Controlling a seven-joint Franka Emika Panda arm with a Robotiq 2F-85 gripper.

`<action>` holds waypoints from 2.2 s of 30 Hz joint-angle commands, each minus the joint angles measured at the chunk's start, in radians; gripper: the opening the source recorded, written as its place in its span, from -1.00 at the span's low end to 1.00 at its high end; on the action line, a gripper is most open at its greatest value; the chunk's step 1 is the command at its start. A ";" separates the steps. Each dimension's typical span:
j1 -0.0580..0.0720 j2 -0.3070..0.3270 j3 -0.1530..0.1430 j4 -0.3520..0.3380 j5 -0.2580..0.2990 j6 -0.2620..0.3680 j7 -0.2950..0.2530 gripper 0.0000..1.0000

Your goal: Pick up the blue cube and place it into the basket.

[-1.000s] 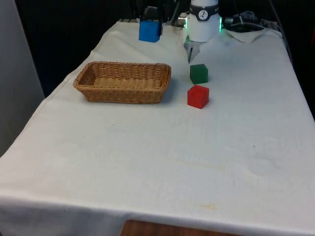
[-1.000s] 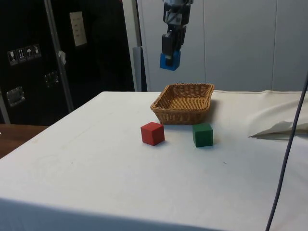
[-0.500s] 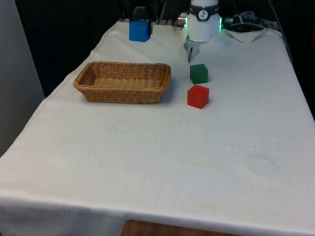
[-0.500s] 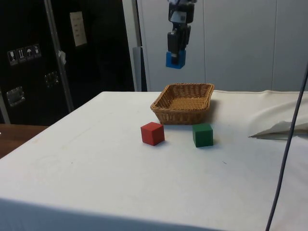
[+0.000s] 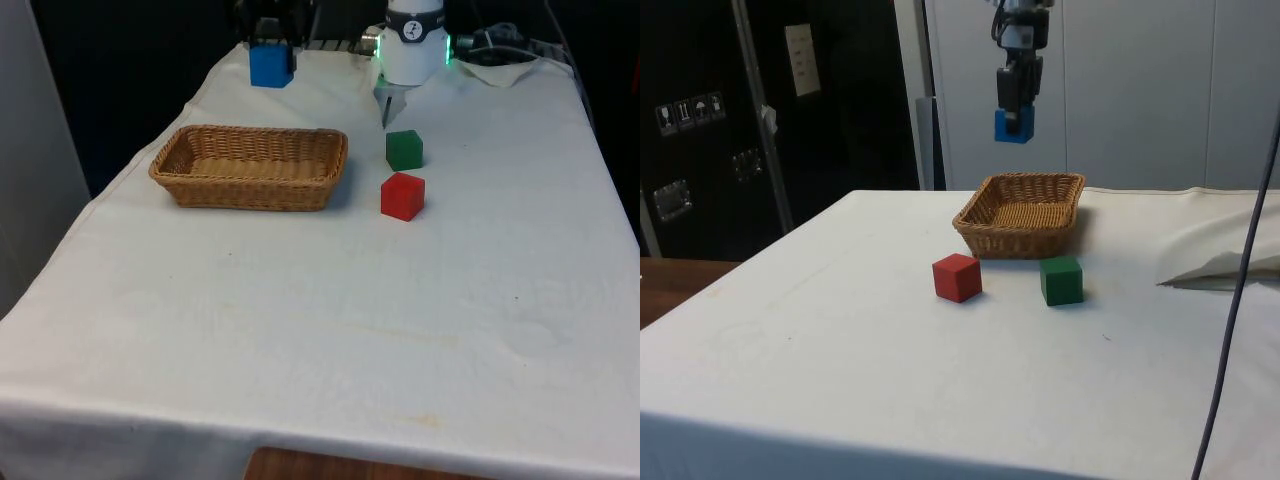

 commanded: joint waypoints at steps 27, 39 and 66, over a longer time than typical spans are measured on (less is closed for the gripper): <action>-0.001 0.160 -0.065 0.067 0.073 0.040 -0.133 -0.99; -0.003 0.214 -0.062 0.057 0.159 0.085 -0.203 -0.99; -0.008 0.386 -0.047 0.097 0.433 0.136 -0.455 -0.99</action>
